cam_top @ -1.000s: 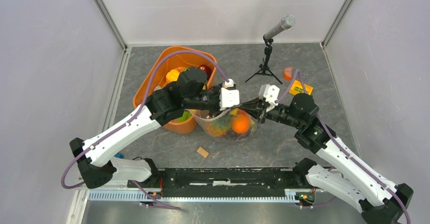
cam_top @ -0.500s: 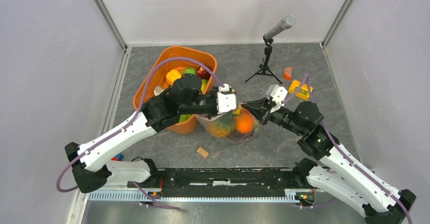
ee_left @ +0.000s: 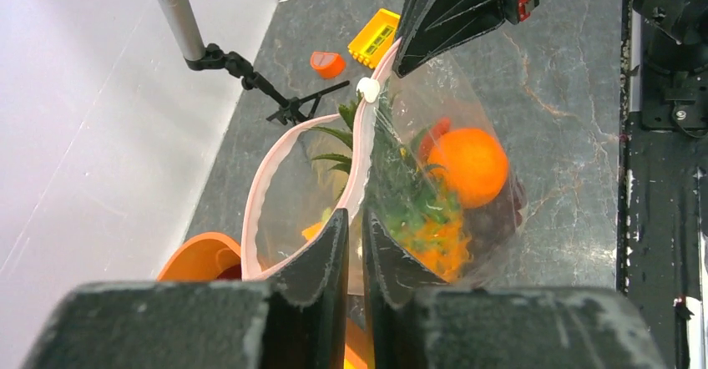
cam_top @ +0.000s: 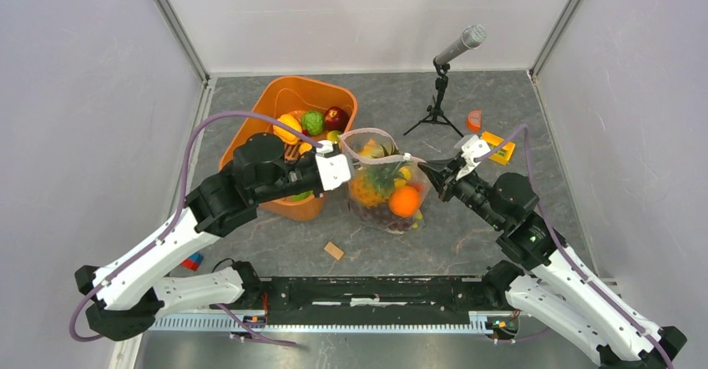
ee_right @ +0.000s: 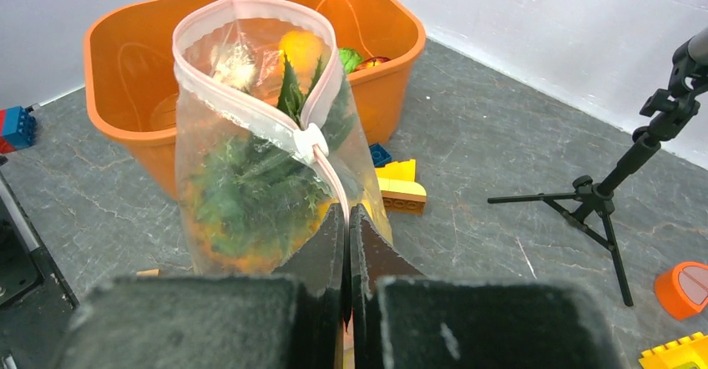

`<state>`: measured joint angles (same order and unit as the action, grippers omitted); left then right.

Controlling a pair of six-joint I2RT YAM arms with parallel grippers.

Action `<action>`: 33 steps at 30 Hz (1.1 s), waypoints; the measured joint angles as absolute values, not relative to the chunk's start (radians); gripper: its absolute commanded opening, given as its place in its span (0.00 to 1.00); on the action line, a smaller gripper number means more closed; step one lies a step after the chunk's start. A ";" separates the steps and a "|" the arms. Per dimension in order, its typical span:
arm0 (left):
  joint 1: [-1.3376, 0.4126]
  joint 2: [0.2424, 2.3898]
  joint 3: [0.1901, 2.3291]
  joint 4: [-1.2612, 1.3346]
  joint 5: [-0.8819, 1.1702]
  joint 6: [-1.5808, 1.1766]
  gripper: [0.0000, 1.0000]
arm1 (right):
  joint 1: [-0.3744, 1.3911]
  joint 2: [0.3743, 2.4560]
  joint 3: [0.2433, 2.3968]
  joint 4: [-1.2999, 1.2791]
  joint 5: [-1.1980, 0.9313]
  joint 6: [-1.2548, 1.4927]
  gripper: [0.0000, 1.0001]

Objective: Place the food in the zip-top bag and seal the zipper
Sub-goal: Adjust the fake fruit in the zipper food storage bag.

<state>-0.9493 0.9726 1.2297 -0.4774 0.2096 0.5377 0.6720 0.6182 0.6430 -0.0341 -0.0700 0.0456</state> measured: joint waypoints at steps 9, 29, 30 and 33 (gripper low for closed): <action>-0.949 1.114 1.240 -0.407 0.284 0.488 0.65 | 0.672 0.616 0.639 -0.031 -0.150 0.046 0.00; -0.948 1.286 1.307 -0.498 0.351 0.473 0.50 | 0.671 0.605 0.639 -0.044 -0.174 0.031 0.00; -0.948 1.286 1.305 -0.505 0.352 0.469 0.52 | 0.672 0.605 0.639 -0.044 -0.164 0.032 0.00; -0.949 1.271 1.280 -0.517 0.359 0.459 0.59 | 0.672 0.605 0.639 -0.044 -0.127 0.043 0.00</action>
<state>-0.9493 1.2709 1.2804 -0.5171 0.3588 0.4591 0.6720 0.6048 0.6388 -0.0444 -0.1272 0.0425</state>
